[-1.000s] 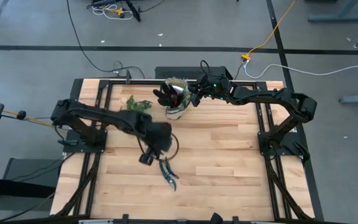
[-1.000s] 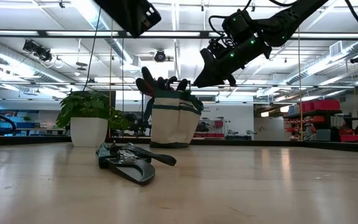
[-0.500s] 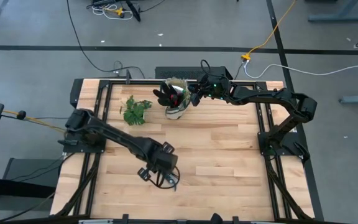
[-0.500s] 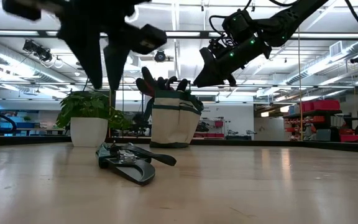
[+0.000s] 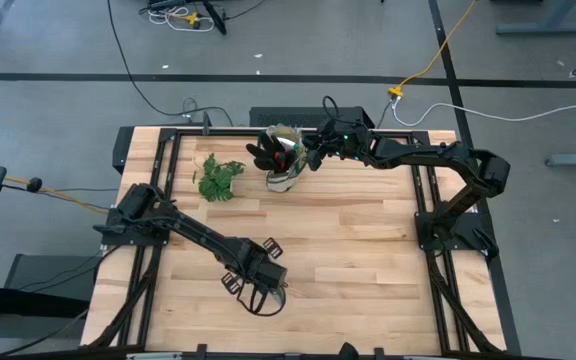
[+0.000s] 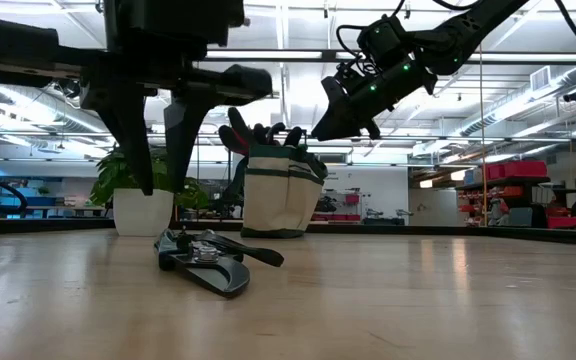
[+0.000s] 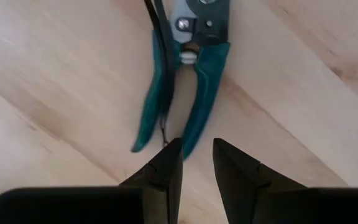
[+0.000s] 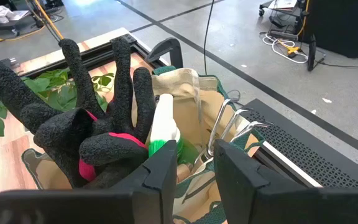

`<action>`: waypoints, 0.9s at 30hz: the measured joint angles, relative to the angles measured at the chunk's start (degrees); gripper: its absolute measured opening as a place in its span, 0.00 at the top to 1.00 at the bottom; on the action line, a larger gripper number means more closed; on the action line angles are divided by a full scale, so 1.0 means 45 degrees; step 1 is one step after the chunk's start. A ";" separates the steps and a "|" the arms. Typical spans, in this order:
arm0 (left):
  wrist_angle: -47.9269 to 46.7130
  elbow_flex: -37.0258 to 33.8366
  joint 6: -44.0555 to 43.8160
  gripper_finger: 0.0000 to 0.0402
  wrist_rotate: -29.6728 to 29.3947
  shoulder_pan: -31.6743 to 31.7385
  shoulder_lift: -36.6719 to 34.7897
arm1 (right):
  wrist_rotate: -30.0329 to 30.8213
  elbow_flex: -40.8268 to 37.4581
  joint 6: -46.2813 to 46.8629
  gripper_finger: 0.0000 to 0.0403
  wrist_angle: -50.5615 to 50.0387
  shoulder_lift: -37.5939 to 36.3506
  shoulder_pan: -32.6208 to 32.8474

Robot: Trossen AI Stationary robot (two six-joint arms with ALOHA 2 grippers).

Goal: Pick & Place Garden tools in Gardening bag
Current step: Put the green shear scissors into the white gardening bag

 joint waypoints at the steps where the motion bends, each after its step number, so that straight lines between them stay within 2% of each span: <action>1: 0.0068 0.0000 0.0072 0.76 -0.0134 -0.0041 -0.0005 | 0.0000 0.0000 0.0002 0.73 0.0000 0.0000 0.0000; 13: 0.0400 0.0005 0.0049 0.74 0.0093 -0.0046 0.0487 | -0.0005 -0.0005 0.0000 0.73 -0.0010 0.0000 0.0003; 23: 0.0524 -0.0003 0.0054 0.52 -0.0031 -0.0107 0.0996 | -0.0015 0.0000 0.0000 0.73 -0.0097 0.0000 0.0003; 27: 0.0665 0.0005 0.0059 0.46 0.0020 -0.0080 0.1150 | -0.0044 0.0000 0.0000 0.73 -0.0104 0.0000 -0.0001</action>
